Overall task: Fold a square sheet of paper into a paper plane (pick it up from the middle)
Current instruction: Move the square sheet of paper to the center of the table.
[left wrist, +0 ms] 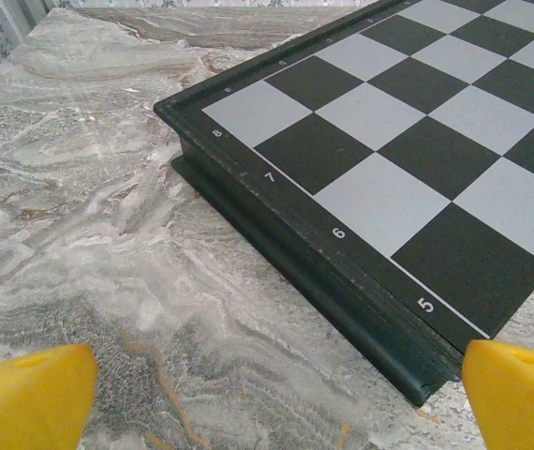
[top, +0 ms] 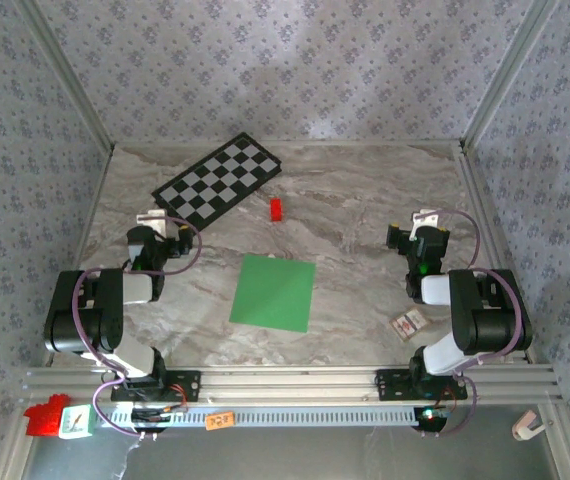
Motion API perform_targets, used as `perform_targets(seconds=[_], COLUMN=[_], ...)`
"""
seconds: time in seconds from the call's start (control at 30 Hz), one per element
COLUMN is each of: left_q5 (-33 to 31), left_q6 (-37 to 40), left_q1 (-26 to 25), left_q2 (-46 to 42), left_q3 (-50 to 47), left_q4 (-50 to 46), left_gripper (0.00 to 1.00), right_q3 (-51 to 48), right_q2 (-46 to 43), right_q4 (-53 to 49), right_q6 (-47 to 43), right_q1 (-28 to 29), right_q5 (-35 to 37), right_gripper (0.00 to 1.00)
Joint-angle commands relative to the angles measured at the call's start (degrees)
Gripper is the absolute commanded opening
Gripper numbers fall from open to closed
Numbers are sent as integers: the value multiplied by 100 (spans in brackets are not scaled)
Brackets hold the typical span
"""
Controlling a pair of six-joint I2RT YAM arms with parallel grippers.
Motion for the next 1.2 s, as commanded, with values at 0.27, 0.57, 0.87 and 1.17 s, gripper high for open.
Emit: perform_targets(seconds=[0.27, 0.57, 0.87, 1.17], left_q5=[86, -369, -520, 538], left_q6=[-46, -239, -1622, -3024], left_q1=[48, 44, 44, 42], left_q2=[49, -632, -2226, -2456], left_q3=[98, 233, 1186, 2326], left_q4=[86, -707, -3140, -5260], left_gripper=[100, 100, 100, 100], right_q3=[-16, 182, 1505, 2581], right_q2=[38, -565, -1939, -1701], right_q4=[93, -694, -4067, -6211], right_q6=[93, 77, 1540, 3161], right_q1=[0, 5, 160, 766], right_q5=[115, 91, 75, -1576], right_gripper=[100, 100, 100, 100])
